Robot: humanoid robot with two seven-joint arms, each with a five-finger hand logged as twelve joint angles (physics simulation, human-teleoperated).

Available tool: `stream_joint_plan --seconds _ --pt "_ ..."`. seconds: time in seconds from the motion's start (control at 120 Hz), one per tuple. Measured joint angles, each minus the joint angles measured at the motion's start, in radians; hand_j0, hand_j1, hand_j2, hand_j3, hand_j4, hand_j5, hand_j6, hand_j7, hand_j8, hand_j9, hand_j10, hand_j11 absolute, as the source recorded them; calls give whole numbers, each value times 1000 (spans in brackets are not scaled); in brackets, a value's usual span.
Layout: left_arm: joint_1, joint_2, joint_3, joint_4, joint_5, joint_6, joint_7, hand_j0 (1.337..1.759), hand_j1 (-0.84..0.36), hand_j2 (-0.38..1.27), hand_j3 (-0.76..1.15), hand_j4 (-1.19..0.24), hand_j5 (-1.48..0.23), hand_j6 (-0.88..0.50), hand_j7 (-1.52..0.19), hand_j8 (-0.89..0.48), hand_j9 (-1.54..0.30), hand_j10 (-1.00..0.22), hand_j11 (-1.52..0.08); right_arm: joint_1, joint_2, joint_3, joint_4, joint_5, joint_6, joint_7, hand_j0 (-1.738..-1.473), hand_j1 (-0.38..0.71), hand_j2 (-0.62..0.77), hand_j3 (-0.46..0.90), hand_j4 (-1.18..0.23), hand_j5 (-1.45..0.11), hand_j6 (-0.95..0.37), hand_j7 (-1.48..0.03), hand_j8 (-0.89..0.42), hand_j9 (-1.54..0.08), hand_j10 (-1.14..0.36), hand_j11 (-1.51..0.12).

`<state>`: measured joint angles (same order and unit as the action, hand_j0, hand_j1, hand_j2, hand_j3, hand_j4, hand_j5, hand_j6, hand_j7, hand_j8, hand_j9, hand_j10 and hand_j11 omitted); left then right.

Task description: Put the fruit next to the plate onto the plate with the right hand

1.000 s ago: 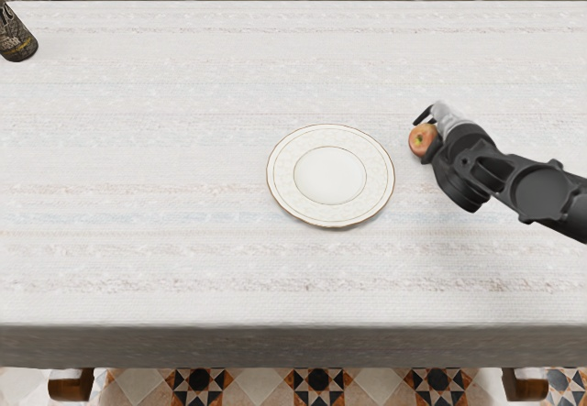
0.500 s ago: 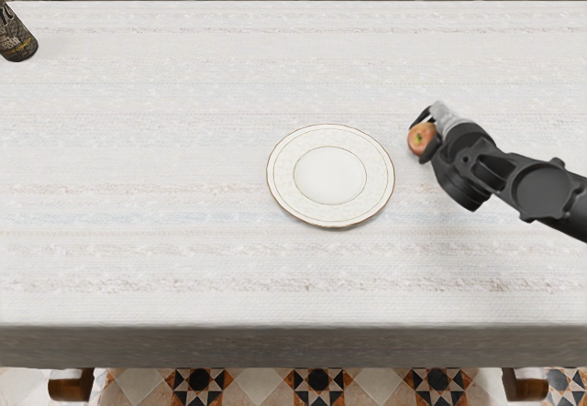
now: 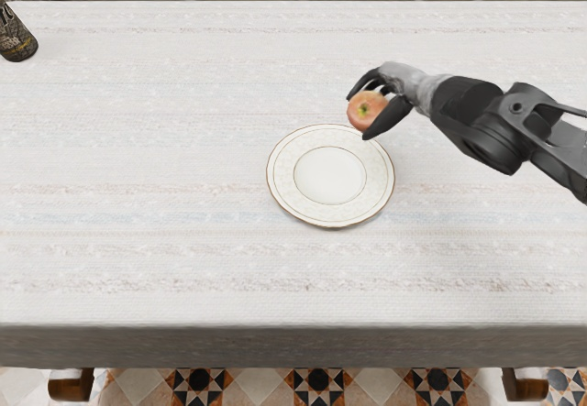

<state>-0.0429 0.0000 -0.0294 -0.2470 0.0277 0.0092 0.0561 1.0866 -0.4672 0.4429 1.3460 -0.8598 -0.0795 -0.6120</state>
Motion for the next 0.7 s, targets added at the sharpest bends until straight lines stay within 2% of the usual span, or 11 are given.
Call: stream_joint_plan --seconds 0.042,0.175,0.333,0.425,0.567,0.592,0.7 --pt "0 0 0 0 0 0 0 1658 349 0 0 0 0 0 0 0 0 0 0 -1 15 5 11 4 9 0 -1651 209 110 -1 -521 -883 -286 -868 -242 -896 -515 -888" --pt "0 0 0 0 0 0 0 1658 349 0 0 0 0 0 0 0 0 0 0 -41 68 11 21 12 23 0 -1651 192 80 -1 -536 -883 -290 -876 -251 -903 -528 -887" --pt "0 0 0 0 0 0 0 1658 349 0 0 0 0 0 0 0 0 0 0 -93 133 8 -24 16 26 0 -1653 189 76 1 -526 -904 -285 -883 -249 -916 -521 -895" --pt "0 0 0 0 0 0 0 1658 349 0 0 0 0 0 0 0 0 0 0 -103 145 7 -36 15 27 0 -1653 193 88 0 -526 -908 -287 -885 -245 -922 -522 -900" --pt "0 0 0 0 0 0 0 1658 349 0 0 0 0 0 0 0 0 0 0 -109 168 7 -101 13 27 0 -1652 196 81 0 -521 -899 -283 -878 -242 -914 -518 -890" --pt "0 0 0 0 0 0 0 1658 349 0 0 0 0 0 0 0 0 0 0 -110 171 8 -107 12 25 0 -1653 184 68 0 -532 -857 -289 -839 -252 -872 -524 -849" --pt "0 0 0 0 0 0 0 1658 349 0 0 0 0 0 0 0 0 0 0 -110 176 16 -120 10 17 1 -1655 -18 38 0 -328 -524 -185 -513 -163 -532 -329 -518"
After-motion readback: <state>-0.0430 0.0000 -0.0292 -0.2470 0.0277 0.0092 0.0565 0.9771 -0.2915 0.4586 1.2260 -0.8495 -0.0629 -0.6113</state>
